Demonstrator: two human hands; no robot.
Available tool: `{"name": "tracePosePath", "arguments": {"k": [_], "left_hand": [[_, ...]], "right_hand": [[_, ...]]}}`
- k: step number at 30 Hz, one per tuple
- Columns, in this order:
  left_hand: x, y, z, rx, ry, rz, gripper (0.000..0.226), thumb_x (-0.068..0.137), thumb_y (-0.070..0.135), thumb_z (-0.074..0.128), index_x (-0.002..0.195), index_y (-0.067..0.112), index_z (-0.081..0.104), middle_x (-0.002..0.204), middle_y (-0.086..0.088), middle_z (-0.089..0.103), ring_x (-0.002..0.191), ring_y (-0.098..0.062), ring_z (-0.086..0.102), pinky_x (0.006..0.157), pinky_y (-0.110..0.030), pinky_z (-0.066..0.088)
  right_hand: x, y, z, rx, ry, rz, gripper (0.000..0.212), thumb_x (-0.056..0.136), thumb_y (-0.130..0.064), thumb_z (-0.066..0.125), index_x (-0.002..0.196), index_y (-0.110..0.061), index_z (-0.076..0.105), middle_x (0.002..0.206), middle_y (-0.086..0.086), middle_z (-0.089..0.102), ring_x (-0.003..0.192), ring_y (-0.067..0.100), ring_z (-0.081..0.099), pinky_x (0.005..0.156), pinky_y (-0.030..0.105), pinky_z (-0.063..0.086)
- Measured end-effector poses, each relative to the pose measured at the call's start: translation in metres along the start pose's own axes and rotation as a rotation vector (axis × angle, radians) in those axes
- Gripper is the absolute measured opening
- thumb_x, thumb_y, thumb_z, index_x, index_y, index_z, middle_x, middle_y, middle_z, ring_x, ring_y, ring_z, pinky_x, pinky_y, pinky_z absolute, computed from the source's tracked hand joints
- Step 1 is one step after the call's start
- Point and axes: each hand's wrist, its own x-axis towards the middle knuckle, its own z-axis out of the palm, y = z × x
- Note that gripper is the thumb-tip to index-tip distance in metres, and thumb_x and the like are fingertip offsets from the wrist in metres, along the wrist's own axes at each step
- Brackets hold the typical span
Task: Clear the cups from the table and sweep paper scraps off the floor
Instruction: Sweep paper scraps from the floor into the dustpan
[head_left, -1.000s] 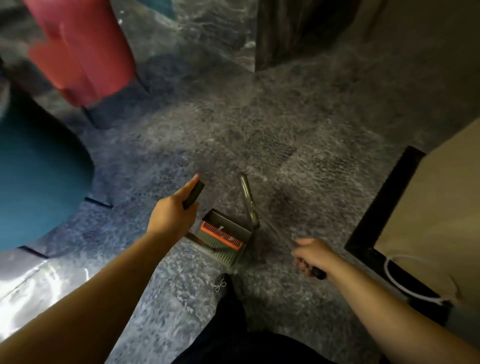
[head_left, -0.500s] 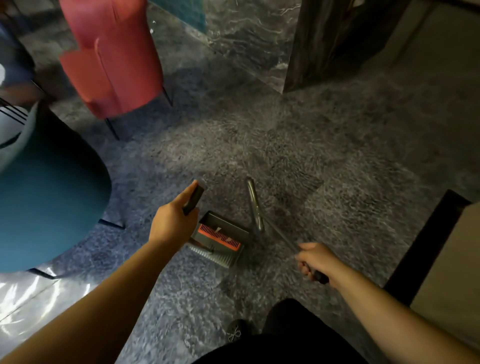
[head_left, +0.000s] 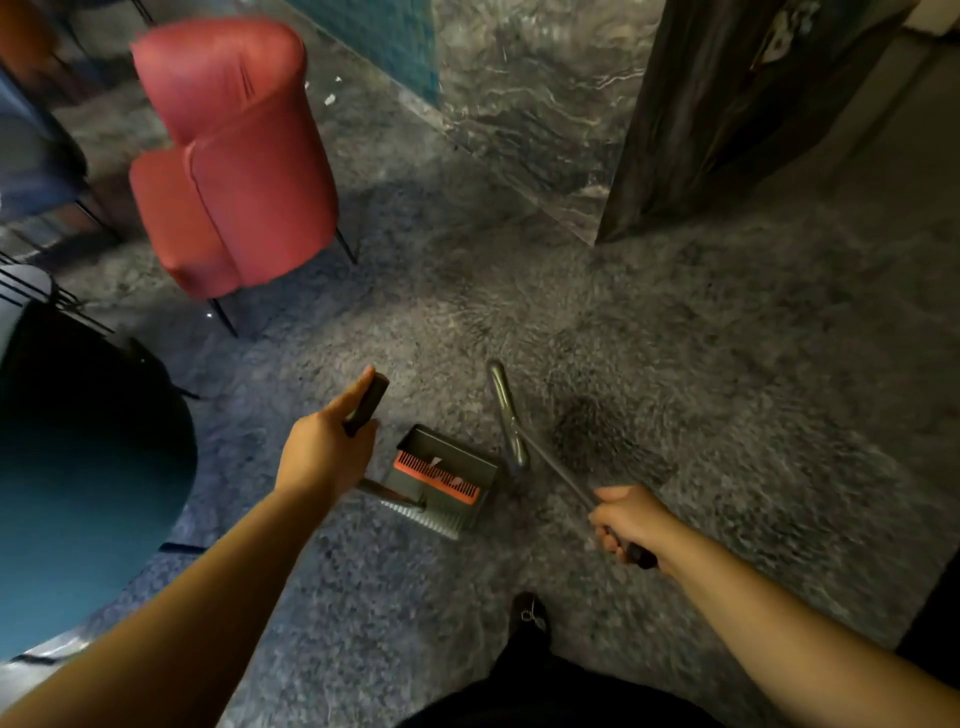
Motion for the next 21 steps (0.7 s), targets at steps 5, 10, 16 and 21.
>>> {"name": "tracePosePath", "arguments": {"k": [5,10,16,21], "left_hand": [[0.083,0.035,-0.001,-0.030,0.061,-0.027,0.061,0.092,0.027,0.065,0.140,0.054,0.038,0.085,0.000,0.065,0.051,-0.013,0.054,0.048,-0.026,0.042],[0.173,0.055,-0.004,-0.052,0.060,-0.041,0.063,0.092,0.026,0.064,0.142,0.053,0.036,0.086,0.000,0.066,0.052,-0.014,0.055,0.046,-0.026,0.039],[0.298,0.074,0.004,-0.059,0.032,-0.040,0.064,0.091,0.026,0.065,0.140,0.056,0.036,0.084,0.000,0.067,0.046,-0.011,0.050,0.043,-0.025,0.036],[0.390,0.092,0.007,-0.054,-0.007,-0.030,0.065,0.091,0.026,0.065,0.139,0.059,0.035,0.084,0.002,0.067,0.044,-0.009,0.047,0.043,-0.023,0.036]], "right_hand": [[0.057,-0.083,-0.023,-0.065,0.006,-0.044,0.042,0.093,0.003,0.047,0.134,-0.004,0.046,0.058,0.008,0.046,0.037,0.011,0.038,0.033,0.013,0.026],[0.117,-0.163,-0.033,-0.075,-0.010,-0.047,0.046,0.093,0.001,0.048,0.138,-0.008,0.044,0.056,0.007,0.046,0.030,0.007,0.039,0.032,0.012,0.027],[0.192,-0.264,-0.038,-0.104,-0.041,-0.050,0.039,0.093,0.000,0.049,0.131,-0.008,0.051,0.052,0.004,0.049,0.036,0.010,0.043,0.035,0.017,0.031],[0.237,-0.338,-0.042,-0.109,-0.014,-0.073,0.055,0.093,-0.001,0.050,0.145,-0.013,0.038,0.056,0.006,0.050,0.040,0.012,0.044,0.034,0.018,0.033]]}}
